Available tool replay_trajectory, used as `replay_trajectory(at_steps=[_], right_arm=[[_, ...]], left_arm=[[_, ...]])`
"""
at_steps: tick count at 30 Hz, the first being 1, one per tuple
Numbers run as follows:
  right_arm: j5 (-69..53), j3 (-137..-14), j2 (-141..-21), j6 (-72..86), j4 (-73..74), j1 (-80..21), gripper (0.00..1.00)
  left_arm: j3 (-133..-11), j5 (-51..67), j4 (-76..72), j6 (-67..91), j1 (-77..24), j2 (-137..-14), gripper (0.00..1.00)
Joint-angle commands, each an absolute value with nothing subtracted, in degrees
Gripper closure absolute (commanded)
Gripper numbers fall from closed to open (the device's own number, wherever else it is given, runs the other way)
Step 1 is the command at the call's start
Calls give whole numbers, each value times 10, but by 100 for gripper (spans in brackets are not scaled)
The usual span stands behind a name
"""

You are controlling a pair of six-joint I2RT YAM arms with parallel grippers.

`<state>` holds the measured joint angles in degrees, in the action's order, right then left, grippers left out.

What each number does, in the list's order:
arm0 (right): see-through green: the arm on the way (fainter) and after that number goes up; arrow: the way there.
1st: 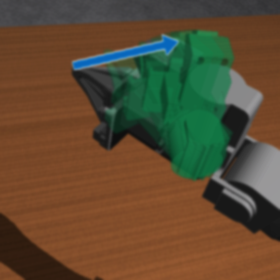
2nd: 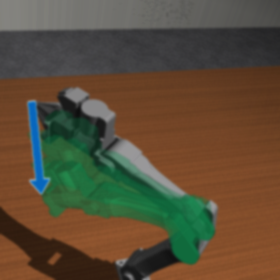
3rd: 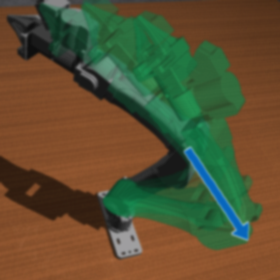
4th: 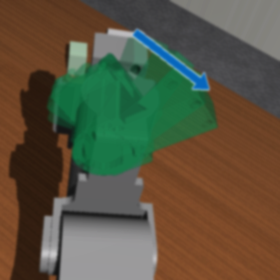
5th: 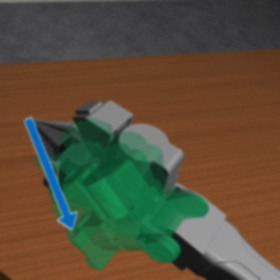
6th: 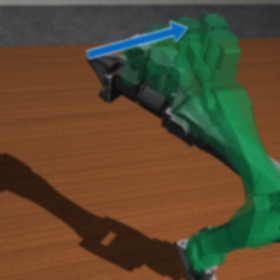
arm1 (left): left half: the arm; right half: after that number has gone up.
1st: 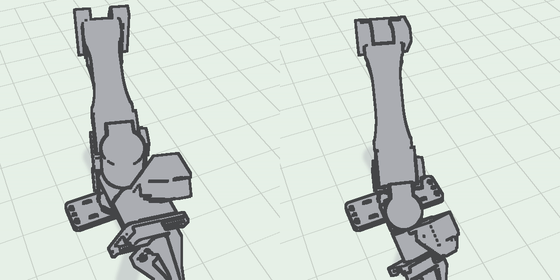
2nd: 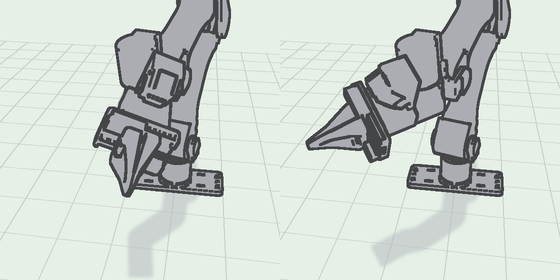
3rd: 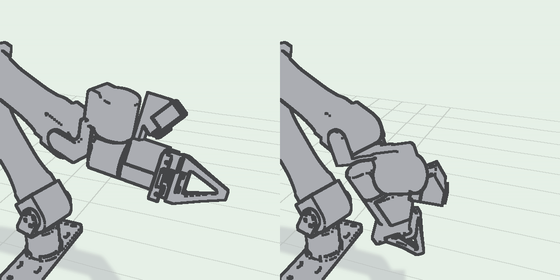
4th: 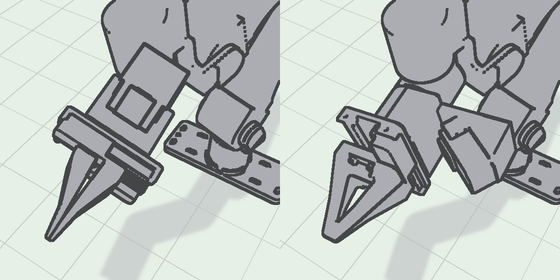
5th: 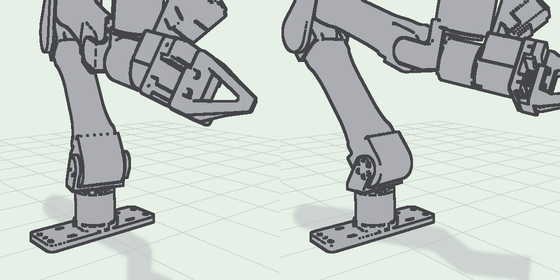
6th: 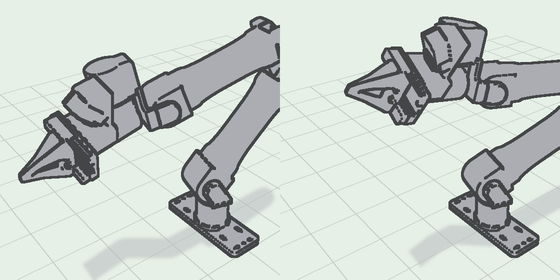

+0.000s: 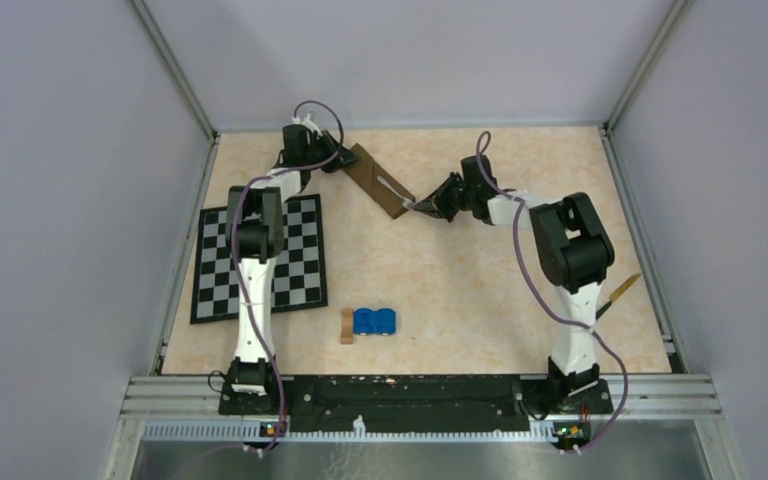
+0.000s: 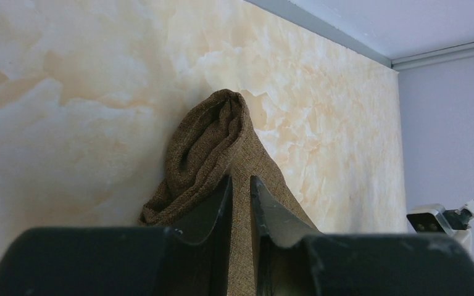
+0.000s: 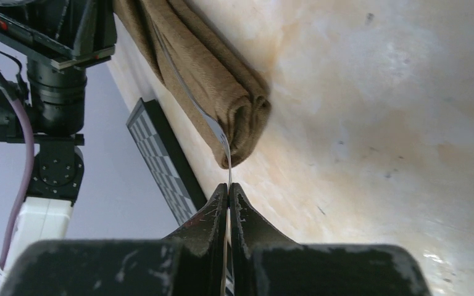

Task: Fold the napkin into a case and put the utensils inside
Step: Insert the fork into the folded napkin.

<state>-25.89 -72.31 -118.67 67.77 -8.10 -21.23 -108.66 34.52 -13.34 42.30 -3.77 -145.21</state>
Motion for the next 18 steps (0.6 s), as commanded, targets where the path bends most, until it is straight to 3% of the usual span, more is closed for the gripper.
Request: replay_trajectory(at_steps=[1, 8, 18], right_arm=[[-242, -798, -1200, 689, -41, -226, 100], [-233, -826, -1202, 685, -24, -239, 100], [-222, -830, -1206, 683, -13, -238, 100]], left_arm=[[-1096, 334, -156, 419, -34, -1459, 78], [-1080, 339, -160, 416, -37, -1458, 78], [-1080, 341, -162, 397, -32, -1396, 56]])
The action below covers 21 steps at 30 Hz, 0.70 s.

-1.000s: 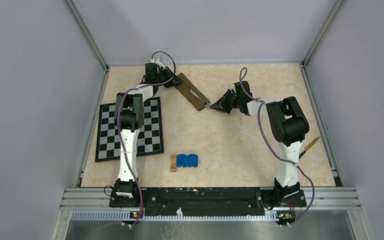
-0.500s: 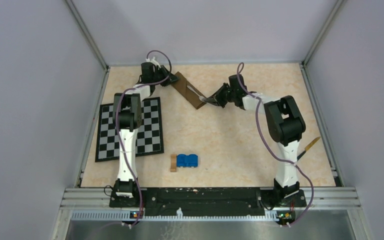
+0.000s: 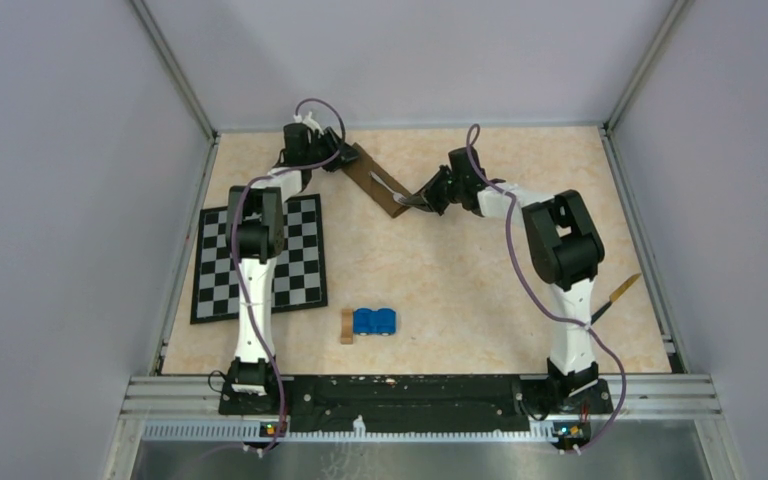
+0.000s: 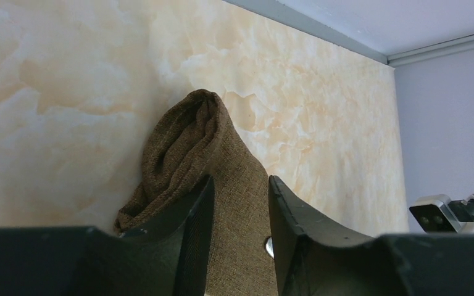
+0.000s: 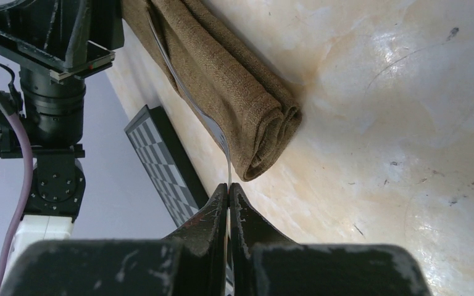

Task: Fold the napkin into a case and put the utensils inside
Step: Insert the fork into the folded napkin.

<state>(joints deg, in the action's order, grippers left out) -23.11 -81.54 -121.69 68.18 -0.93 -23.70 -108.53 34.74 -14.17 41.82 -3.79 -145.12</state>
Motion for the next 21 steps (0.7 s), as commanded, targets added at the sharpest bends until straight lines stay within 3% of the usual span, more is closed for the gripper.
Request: replay_trajectory(at_steps=[1, 3, 4, 6, 21], right_arm=[[-221, -829, -1203, 682, -12, -237, 100], [-218, -827, -1198, 678, -8, -236, 100], [-213, -827, -1197, 672, -1, -236, 100], [-216, -828, -1200, 672, -2, -234, 100], [-211, -833, -1188, 658, 16, -227, 100]], left_arm=[[-1081, 339, -161, 395, -31, -1394, 55], [-1088, 329, -164, 391, -29, -1395, 55], [-1107, 330, -160, 395, -24, -1413, 62], [-1112, 334, -164, 401, -22, -1422, 64], [-1124, 325, -151, 402, -23, -1472, 67]])
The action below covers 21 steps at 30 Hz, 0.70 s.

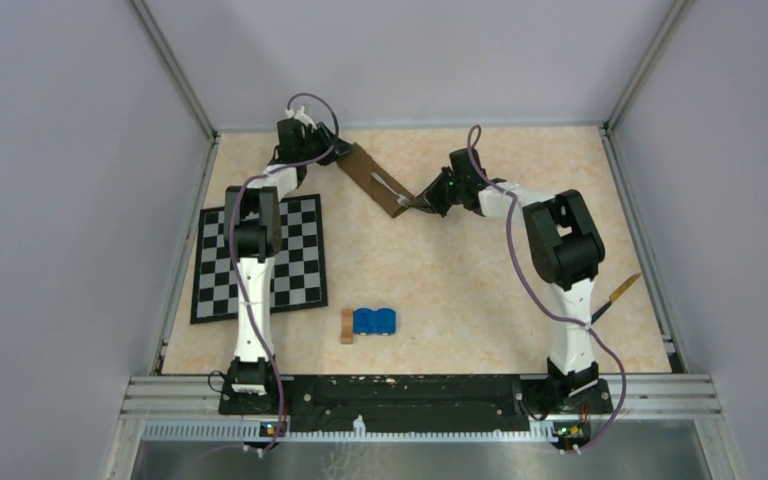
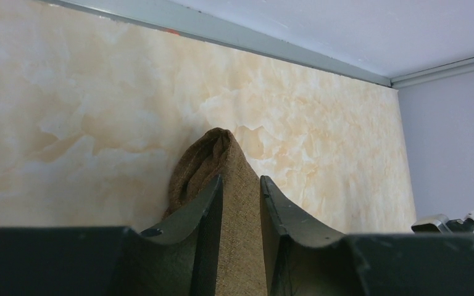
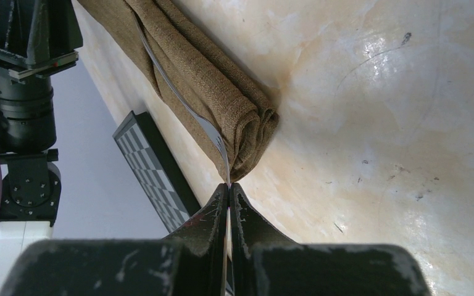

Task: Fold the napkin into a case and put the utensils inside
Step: Insert the fork into the folded napkin.

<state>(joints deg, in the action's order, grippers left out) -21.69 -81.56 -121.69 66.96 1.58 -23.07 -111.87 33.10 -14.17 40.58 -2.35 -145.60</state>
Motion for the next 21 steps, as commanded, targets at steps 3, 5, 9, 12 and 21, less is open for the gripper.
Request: replay_trajectory(at_steps=[3, 5, 9, 12, 21], right_arm=[[-201, -830, -1178, 647, 24, -225, 100], [-199, -831, -1178, 645, 29, -223, 100], [-198, -837, -1182, 645, 30, -222, 100], [-193, -852, -1190, 641, 42, -222, 100], [-195, -913, -1242, 643, 54, -234, 100]], left_arm=[[-1116, 323, -150, 398, -24, -1472, 68], [-1117, 325, -149, 398, -24, -1474, 68], [-1114, 324, -145, 395, -24, -1475, 69], [-1112, 325, -144, 395, -24, -1475, 69], [-1108, 331, -146, 395, -25, -1475, 70]])
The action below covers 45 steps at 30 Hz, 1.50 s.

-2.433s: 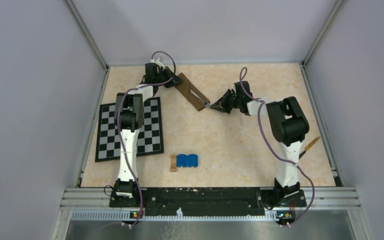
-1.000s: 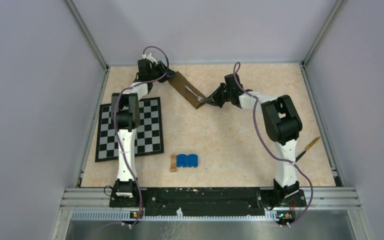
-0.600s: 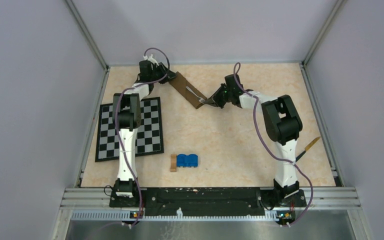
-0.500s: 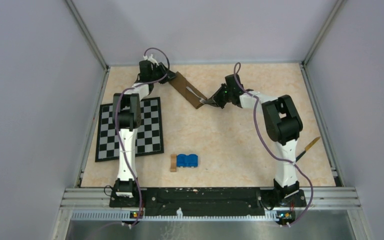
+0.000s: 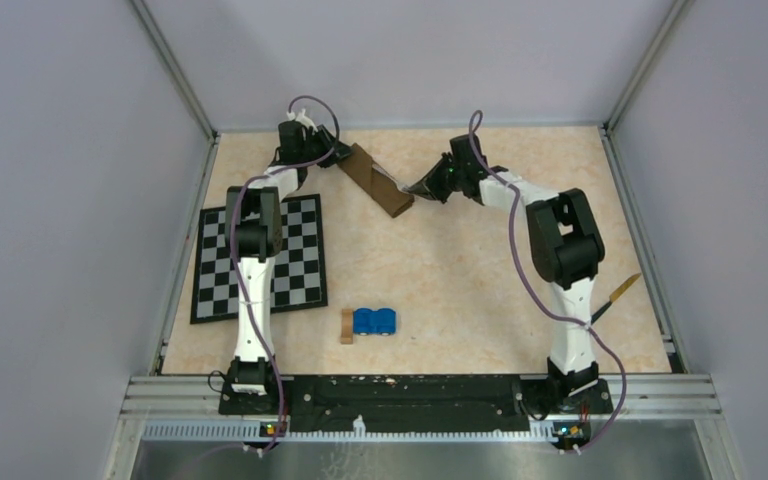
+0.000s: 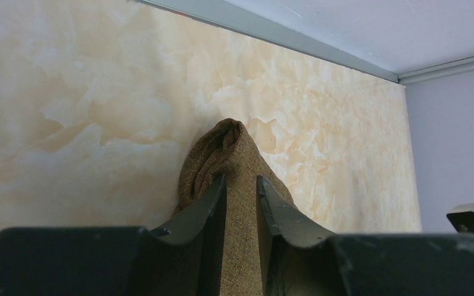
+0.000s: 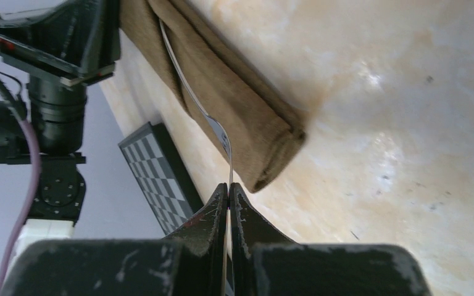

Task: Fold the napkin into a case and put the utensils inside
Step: Insert the fork into the folded napkin.

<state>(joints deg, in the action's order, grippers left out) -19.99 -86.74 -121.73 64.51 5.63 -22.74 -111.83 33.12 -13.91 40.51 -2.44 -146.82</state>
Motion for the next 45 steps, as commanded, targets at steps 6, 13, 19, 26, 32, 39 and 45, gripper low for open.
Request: replay_trajectory(at_steps=[6, 13, 19, 26, 32, 39, 45], right_arm=[[-194, -954, -1274, 652, 56, -244, 100], [-185, -966, -1284, 656, 61, -252, 100], [-177, -914, -1237, 643, 64, -241, 100], [-170, -864, -1200, 631, 66, -228, 100], [-166, -879, -1212, 629, 72, -228, 100], [-161, -893, -1218, 623, 89, -222, 100], [-150, -892, -1201, 609, 104, -221, 100]], left_arm=[[-1114, 323, -131, 379, -25, -1473, 70], [-1111, 327, -136, 383, -25, -1474, 71], [-1111, 323, -135, 382, -24, -1476, 71], [-1105, 327, -143, 390, -24, -1480, 72], [-1101, 326, -145, 391, -25, -1476, 72], [-1101, 326, -146, 389, -25, -1474, 72], [-1101, 320, -144, 385, -25, -1476, 72]])
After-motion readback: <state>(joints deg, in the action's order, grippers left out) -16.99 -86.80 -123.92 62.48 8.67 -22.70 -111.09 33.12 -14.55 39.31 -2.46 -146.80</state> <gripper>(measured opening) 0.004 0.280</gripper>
